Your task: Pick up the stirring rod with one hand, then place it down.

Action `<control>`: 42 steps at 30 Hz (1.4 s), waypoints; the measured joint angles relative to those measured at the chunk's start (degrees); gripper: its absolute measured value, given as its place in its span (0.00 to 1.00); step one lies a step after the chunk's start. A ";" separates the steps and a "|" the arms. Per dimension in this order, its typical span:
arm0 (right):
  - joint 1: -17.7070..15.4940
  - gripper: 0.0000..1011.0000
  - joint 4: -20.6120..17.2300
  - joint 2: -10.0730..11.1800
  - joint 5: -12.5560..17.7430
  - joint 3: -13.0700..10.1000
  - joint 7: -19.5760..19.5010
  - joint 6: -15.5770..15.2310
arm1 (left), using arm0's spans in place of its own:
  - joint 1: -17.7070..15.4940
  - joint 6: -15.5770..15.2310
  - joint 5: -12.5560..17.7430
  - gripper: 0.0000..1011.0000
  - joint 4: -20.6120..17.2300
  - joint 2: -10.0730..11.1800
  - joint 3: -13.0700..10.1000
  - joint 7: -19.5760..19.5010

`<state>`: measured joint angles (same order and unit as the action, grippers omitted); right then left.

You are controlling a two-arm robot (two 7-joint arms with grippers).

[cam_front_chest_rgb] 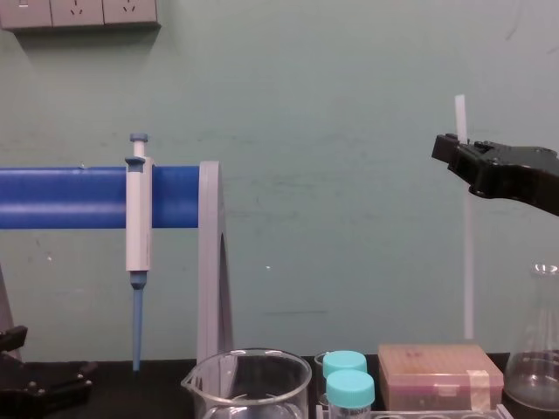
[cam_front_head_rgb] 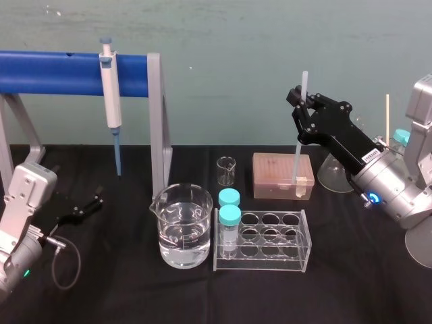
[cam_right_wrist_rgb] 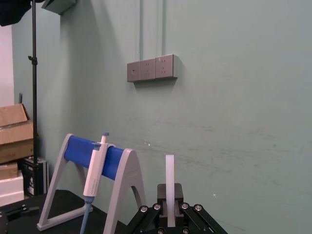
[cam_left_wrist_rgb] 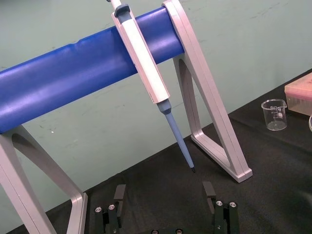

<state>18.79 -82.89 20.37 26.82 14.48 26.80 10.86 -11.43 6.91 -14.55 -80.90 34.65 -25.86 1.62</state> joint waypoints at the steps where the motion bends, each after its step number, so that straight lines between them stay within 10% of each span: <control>1: 0.00 0.07 0.02 -0.02 -0.03 0.01 0.00 0.02 | 0.00 0.00 0.00 0.99 0.00 0.00 0.00 0.00; 42: 0.36 0.07 0.36 0.03 -0.07 0.03 0.36 0.29 | 0.00 0.00 0.00 0.99 0.00 0.00 0.00 0.00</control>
<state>19.15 -82.53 20.40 26.75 14.51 27.17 11.15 -11.43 6.91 -14.55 -80.90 34.65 -25.86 1.62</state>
